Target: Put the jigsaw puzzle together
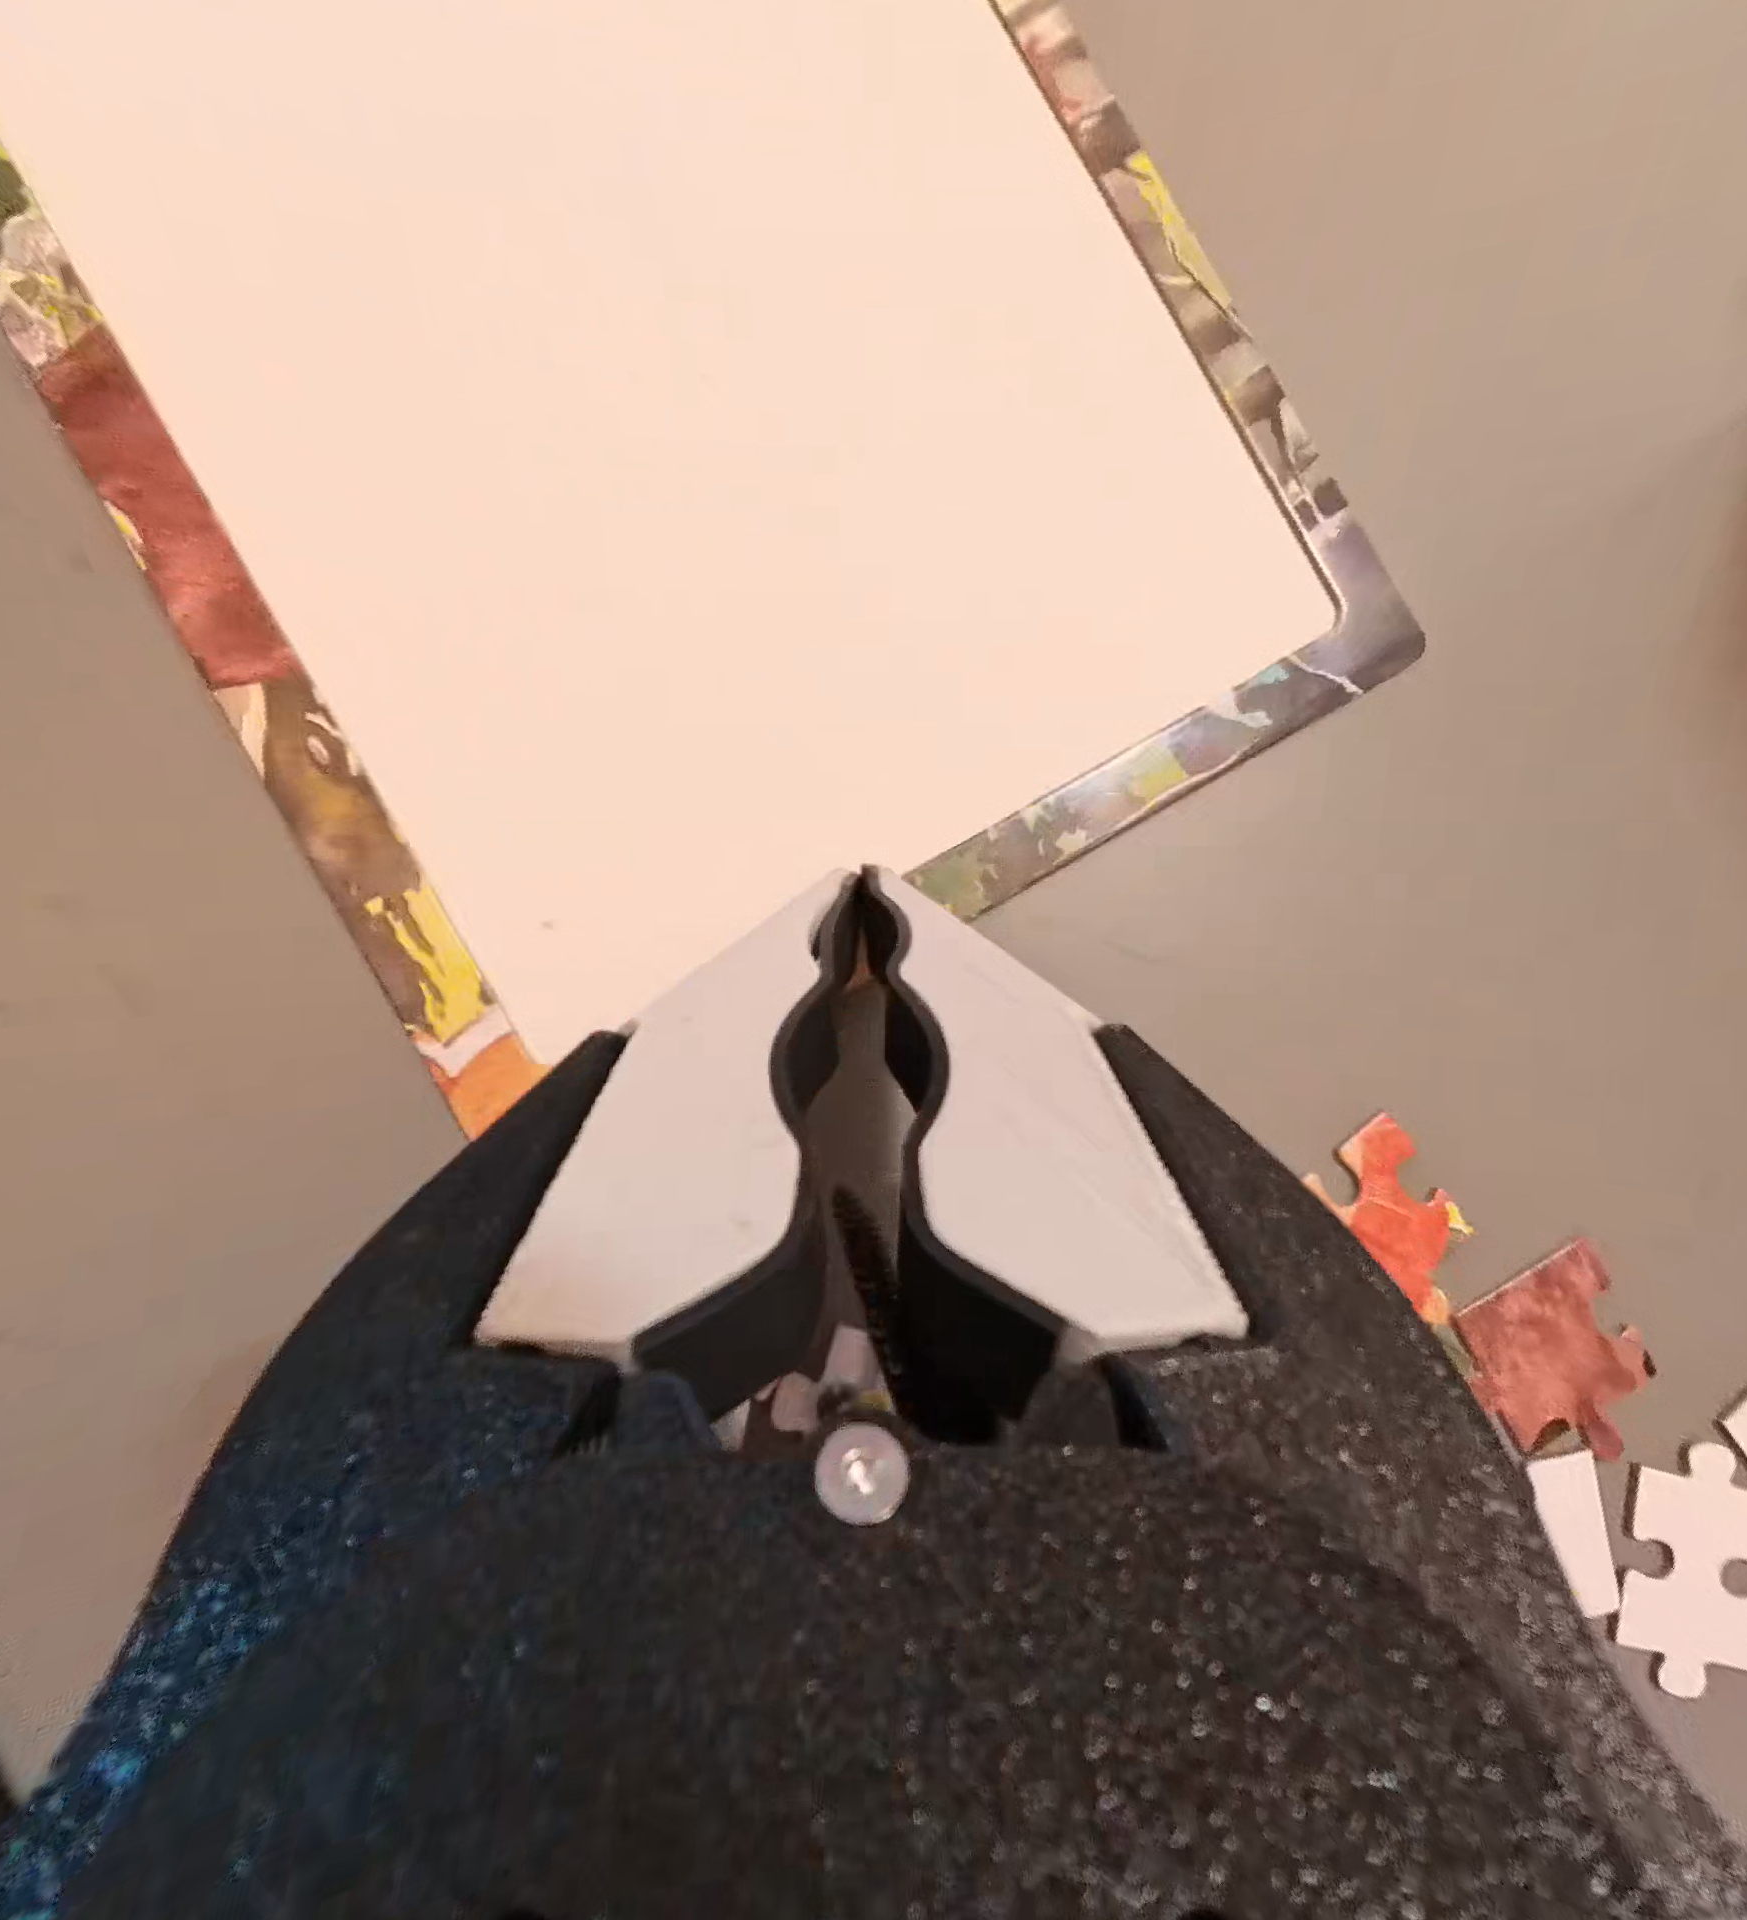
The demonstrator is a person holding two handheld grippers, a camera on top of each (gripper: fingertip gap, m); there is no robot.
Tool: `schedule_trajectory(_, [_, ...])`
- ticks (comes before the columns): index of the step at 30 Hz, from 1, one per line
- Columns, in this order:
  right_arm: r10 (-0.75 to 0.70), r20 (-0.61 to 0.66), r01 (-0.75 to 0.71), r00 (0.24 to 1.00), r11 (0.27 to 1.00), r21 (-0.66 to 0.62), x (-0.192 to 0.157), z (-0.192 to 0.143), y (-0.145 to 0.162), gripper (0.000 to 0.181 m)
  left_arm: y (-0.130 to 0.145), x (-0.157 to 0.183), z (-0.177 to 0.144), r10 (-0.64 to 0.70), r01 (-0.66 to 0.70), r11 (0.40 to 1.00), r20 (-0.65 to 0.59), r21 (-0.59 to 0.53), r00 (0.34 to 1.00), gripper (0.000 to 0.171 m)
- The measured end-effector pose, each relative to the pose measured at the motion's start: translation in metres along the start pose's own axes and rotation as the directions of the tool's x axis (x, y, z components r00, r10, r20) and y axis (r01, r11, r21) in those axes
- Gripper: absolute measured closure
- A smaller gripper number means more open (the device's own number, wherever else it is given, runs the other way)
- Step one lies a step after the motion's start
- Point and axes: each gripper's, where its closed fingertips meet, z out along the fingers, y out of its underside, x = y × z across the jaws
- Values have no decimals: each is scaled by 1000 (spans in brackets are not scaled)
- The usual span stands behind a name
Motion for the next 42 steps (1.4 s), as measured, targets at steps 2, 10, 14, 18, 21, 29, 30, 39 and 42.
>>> schedule_trajectory(2, [13, 5, -13, 1000, 1000, 18, 1, -1, 0, 181, 5, 1, 4, 16, -16, 1000, 7, -21, 1000, 171])
schedule_trajectory(10, [37, -30, -36, 999, 999, 13, 28, -1, 4, 181, 0, 21, 8, 81, -82, 996, -13, -38, 997, 171])
schedule_trajectory(14, [71, -22, -70, 997, 996, 62, 44, -13, 0, 181, -7, 29, 11, 95, -95, 995, -13, -31, 995, 171])
schedule_trajectory(18, [261, -108, -208, 959, 911, 356, 112, -108, 0, 180, -35, 52, -17, 116, -106, 982, -56, 154, 992, 169])
schedule_trajectory(21, [411, -104, -331, 906, 840, 430, 154, -138, 38, 159, -48, 86, -32, 101, -58, 962, -149, 266, 984, 158])
schedule_trajectory(29, [324, -58, -303, 944, 924, 233, 138, -88, 73, 144, -49, 137, -42, 99, 6, 936, -279, 352, 955, 154])
schedule_trajectory(30, [283, -28, -271, 959, 940, 208, 131, -81, 66, 144, -49, 135, -41, 110, -8, 933, -262, 361, 959, 154])
schedule_trajectory(39, [122, 55, -121, 991, 993, -11, 103, -32, 63, 153, -43, 131, -37, 94, 4, 946, -286, 325, 954, 154])
schedule_trajectory(42, [170, 65, -170, 983, 985, -6, 102, -45, 80, 151, -42, 130, -38, 85, 18, 946, -298, 325, 951, 154])
